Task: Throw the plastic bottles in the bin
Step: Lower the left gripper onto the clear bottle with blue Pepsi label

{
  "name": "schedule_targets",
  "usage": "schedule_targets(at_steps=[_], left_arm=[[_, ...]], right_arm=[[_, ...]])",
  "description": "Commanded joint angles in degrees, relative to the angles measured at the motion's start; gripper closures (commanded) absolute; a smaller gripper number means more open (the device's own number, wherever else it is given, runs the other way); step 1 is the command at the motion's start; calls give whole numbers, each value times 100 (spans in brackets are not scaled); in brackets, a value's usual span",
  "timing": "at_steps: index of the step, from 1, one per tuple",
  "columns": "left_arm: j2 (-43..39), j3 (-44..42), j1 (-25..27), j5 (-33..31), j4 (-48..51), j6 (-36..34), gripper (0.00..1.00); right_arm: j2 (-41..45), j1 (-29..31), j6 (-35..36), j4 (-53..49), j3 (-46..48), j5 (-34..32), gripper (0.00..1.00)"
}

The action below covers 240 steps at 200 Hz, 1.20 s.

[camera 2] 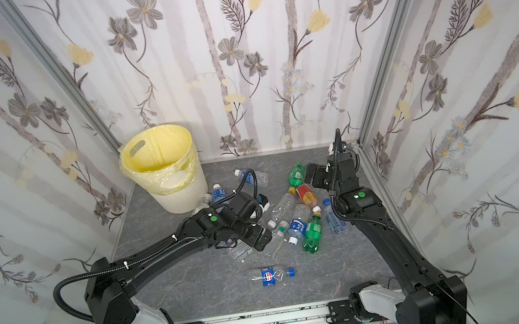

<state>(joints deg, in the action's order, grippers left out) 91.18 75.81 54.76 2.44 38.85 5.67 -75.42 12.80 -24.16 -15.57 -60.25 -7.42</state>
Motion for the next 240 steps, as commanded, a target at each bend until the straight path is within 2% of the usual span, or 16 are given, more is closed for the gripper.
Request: schedule_targets(at_steps=[1, 109, 148, 240], left_arm=[[-53, -127, 234, -110, -111, 32, 0], [-124, -1028, 1097, -217, -107, 175, 0], [-129, -1087, 1205, -216, -115, 186, 0], [189, -1189, 1435, -715, -172, 170, 0]], right_arm=[[21, -7, -73, 122, 47, 41, 0], [159, -154, -132, 288, 484, 100, 0], [72, -181, -165, 364, 504, 139, 0], [-43, -198, -210, 433, 491, 224, 0]])
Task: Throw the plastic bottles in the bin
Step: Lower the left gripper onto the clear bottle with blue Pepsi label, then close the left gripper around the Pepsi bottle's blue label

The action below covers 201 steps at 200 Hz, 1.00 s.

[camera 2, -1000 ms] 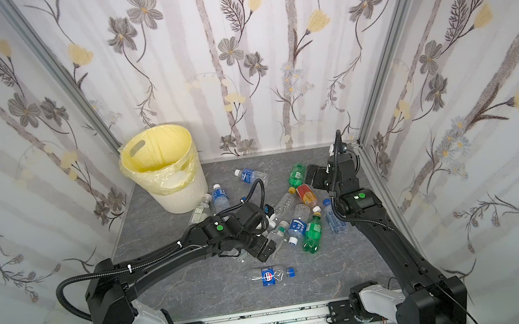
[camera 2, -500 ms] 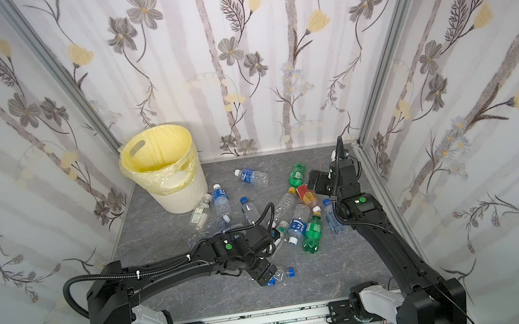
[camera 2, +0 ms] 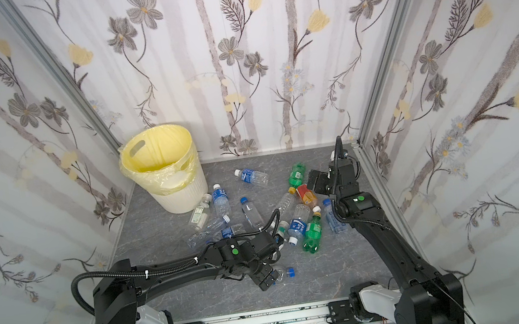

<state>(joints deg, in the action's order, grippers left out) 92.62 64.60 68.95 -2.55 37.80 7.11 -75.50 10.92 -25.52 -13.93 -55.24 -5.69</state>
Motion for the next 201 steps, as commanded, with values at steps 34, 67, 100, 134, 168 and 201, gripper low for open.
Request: schedule_targets(at_steps=[34, 67, 100, 134, 168, 201], left_arm=[[95, -105, 129, -469, -126, 9, 0], [90, -191, 171, -656, -198, -40, 0], [86, -322, 242, -761, -285, -48, 0], [87, -397, 307, -919, -351, -82, 0], [84, -428, 365, -1094, -383, -109, 0], [176, -465, 473, -1226, -434, -133, 0]], right_arm=[[-53, -27, -82, 284, 22, 77, 0], [-61, -37, -85, 292, 40, 78, 0], [-67, -42, -100, 300, 66, 78, 0], [-98, -46, -178, 350, 127, 163, 0], [-105, -46, -204, 361, 142, 196, 0], [-105, -46, -217, 371, 163, 195, 0]])
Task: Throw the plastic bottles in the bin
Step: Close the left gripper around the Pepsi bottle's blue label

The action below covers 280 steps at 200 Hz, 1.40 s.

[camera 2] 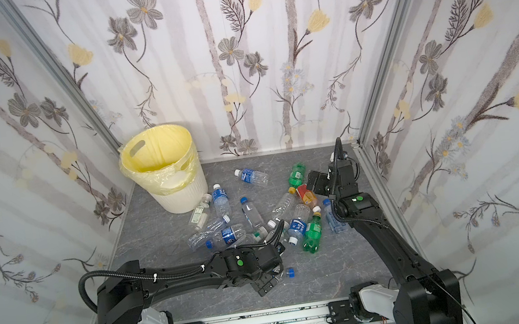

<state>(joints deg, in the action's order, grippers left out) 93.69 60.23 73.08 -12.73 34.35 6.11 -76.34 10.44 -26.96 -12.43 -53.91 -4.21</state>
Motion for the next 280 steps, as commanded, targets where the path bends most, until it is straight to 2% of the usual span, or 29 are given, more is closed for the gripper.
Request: schedule_targets(at_steps=[1, 128, 172, 214, 280], left_arm=[[74, -33, 68, -210, -92, -36, 0], [602, 303, 133, -803, -288, -181, 0], [830, 410, -9, -826, -384, -105, 6], [774, 371, -274, -815, -492, -141, 15], [782, 264, -650, -901, -646, -299, 23]], right_arm=[[-22, 2, -72, 220, 30, 47, 0], [-31, -42, -90, 285, 73, 148, 0], [-13, -69, -99, 333, 135, 201, 0], [-47, -134, -81, 375, 144, 267, 0], [-161, -182, -107, 494, 158, 384, 0]])
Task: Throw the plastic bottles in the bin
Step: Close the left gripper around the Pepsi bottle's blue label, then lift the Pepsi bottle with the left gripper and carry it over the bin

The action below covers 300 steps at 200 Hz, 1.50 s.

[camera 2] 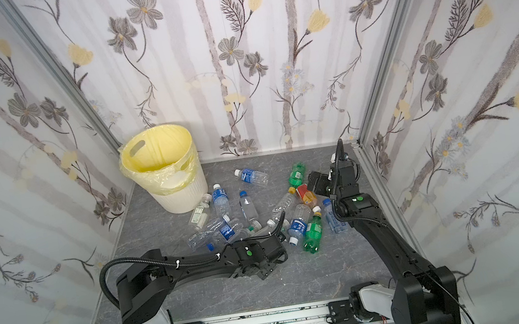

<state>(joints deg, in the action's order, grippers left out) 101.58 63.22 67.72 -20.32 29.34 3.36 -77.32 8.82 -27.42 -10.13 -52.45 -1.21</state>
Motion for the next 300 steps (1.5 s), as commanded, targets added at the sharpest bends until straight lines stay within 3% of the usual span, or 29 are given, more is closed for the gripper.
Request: schedule_targets(at_steps=[1, 73, 135, 211, 252, 300], left_arm=[[-11, -37, -108, -146, -147, -26, 23], [177, -43, -168, 158, -183, -20, 29], [67, -73, -172, 409, -183, -54, 45], [-330, 144, -363, 549, -175, 3, 50], [-774, 410, -709, 598, -174, 165, 51], [-1166, 1364, -1634, 624, -166, 310, 50]], right_arm=[[-63, -20, -62, 265, 13, 86, 0], [-152, -49, -95, 355, 54, 147, 0], [-134, -56, -134, 389, 121, 159, 0], [-213, -56, -165, 443, 60, 319, 0], [-107, -55, -90, 552, 27, 580, 0], [33, 159, 2, 1114, 44, 1160, 0]])
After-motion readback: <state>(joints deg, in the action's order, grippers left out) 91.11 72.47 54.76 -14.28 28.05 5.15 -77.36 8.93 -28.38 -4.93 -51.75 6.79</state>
